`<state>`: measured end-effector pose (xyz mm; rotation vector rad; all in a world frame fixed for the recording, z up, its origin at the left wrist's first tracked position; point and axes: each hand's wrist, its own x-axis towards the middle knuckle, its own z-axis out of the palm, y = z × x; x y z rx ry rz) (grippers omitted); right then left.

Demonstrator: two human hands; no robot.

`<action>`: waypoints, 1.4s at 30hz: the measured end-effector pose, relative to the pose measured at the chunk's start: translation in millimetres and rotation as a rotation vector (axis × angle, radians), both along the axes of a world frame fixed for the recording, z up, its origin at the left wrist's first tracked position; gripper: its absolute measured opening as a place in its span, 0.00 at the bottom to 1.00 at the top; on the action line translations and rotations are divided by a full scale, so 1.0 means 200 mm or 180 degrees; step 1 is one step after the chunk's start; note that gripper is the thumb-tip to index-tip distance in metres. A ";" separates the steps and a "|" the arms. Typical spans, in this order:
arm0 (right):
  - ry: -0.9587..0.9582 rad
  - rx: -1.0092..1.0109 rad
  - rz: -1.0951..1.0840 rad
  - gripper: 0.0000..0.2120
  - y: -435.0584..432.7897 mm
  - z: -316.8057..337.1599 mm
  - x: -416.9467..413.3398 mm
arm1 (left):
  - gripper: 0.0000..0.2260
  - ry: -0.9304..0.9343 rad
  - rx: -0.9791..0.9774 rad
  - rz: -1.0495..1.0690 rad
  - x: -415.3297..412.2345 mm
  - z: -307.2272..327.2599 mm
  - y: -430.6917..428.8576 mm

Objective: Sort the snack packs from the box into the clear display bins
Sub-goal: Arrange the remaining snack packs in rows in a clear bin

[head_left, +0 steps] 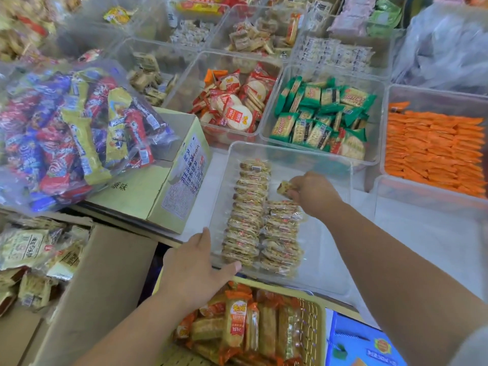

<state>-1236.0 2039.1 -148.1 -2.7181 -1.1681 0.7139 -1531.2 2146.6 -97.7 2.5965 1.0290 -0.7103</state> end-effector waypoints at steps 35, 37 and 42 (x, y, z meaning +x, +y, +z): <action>0.0817 0.0154 -0.0932 0.36 -0.01 -0.06 -0.28 | 0.41 -0.0701 -0.0190 -0.0061 -0.12 0.01 -0.01; 0.0639 0.0216 -0.0947 0.34 -0.03 0.00 -0.35 | 0.37 -0.1022 -0.0181 -0.0061 -0.22 0.07 -0.03; 0.0469 0.1210 -0.1067 0.27 0.03 0.19 -0.73 | 0.29 -0.1729 -0.0195 0.0272 -0.64 0.21 0.00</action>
